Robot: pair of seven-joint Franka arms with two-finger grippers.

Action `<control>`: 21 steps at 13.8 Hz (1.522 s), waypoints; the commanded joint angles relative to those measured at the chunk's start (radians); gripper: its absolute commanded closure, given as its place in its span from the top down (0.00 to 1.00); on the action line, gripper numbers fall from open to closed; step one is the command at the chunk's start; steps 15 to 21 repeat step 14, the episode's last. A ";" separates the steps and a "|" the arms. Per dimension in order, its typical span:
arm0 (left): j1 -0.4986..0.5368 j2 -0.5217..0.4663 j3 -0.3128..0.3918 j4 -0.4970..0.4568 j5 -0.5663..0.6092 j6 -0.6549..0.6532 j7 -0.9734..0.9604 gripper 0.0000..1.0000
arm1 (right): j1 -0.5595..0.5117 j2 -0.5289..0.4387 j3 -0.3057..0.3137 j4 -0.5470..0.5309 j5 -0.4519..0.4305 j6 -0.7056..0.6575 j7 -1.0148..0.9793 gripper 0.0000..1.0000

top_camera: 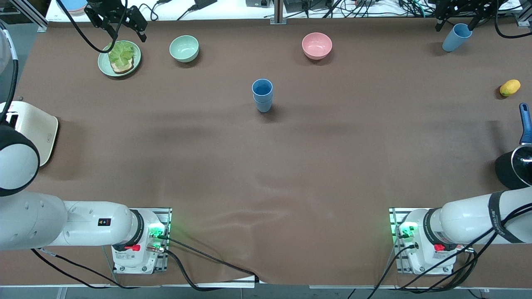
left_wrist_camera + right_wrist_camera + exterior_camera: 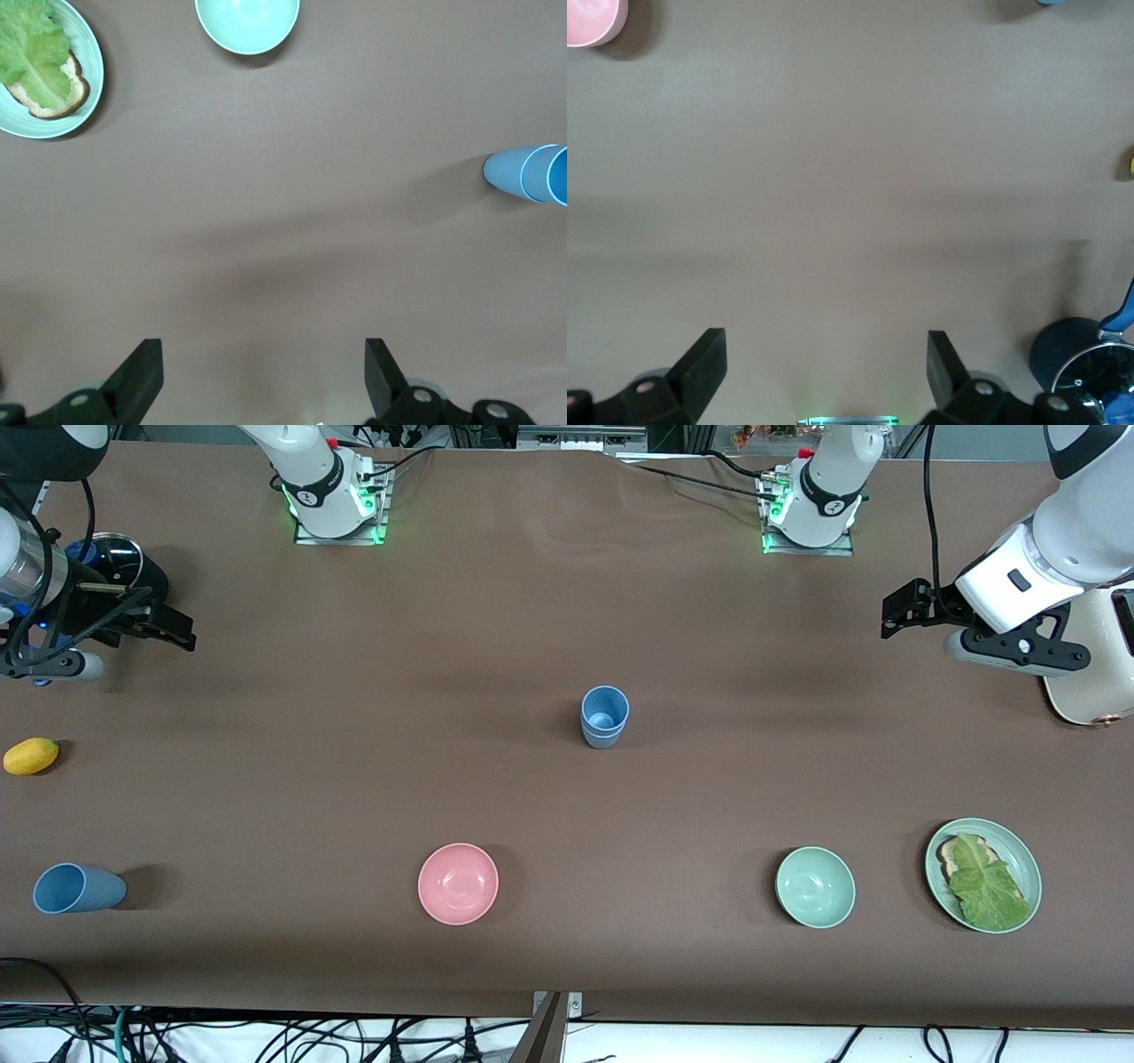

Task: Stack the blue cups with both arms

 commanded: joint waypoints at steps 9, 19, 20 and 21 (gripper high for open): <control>0.009 0.014 0.001 0.030 -0.010 -0.044 0.019 1.00 | -0.014 0.001 0.016 0.011 -0.005 -0.006 -0.011 1.00; 0.009 0.014 0.001 0.030 -0.010 -0.044 0.019 1.00 | -0.014 -0.001 0.015 0.011 -0.004 -0.006 -0.011 1.00; 0.009 0.014 0.001 0.030 -0.010 -0.044 0.019 1.00 | -0.014 -0.001 0.015 0.011 -0.004 -0.006 -0.011 1.00; 0.009 0.014 0.001 0.030 -0.010 -0.044 0.019 1.00 | -0.014 -0.001 0.015 0.011 -0.004 -0.006 -0.011 1.00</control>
